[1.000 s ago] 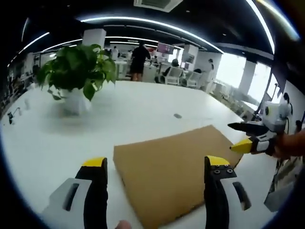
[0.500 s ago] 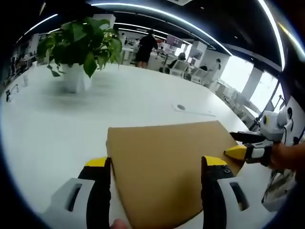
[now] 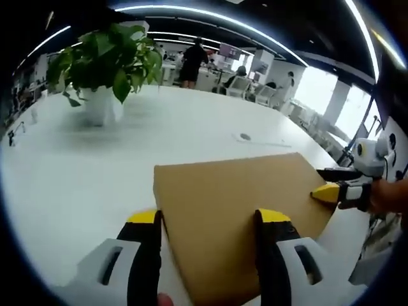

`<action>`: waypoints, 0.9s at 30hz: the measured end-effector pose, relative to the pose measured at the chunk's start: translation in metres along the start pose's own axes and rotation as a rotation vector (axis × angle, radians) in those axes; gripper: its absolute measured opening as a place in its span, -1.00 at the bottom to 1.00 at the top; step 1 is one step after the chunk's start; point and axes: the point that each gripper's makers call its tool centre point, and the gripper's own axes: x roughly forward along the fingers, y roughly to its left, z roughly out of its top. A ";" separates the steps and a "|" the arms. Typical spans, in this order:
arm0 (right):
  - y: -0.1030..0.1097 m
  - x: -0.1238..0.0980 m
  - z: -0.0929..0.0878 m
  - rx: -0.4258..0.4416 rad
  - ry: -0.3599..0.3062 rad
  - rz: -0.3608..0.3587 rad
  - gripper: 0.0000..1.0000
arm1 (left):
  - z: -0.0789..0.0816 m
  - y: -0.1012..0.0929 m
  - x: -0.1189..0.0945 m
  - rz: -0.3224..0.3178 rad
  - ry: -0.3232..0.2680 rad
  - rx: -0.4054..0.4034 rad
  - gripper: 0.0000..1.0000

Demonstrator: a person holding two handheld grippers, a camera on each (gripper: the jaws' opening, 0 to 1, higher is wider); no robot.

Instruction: Operate the shoe box by opening the lid, removing the specified soft item, and placing it in the target area until the item is outside and the box remains undamaged.

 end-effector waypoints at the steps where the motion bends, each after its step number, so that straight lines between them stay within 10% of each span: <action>1: 0.000 -0.002 -0.001 0.004 0.001 0.000 0.27 | 0.000 0.000 0.000 0.000 -0.001 -0.003 0.17; 27: 0.025 -0.077 -0.057 0.021 0.007 -0.030 0.29 | -0.053 -0.048 -0.048 -0.064 0.023 0.053 0.23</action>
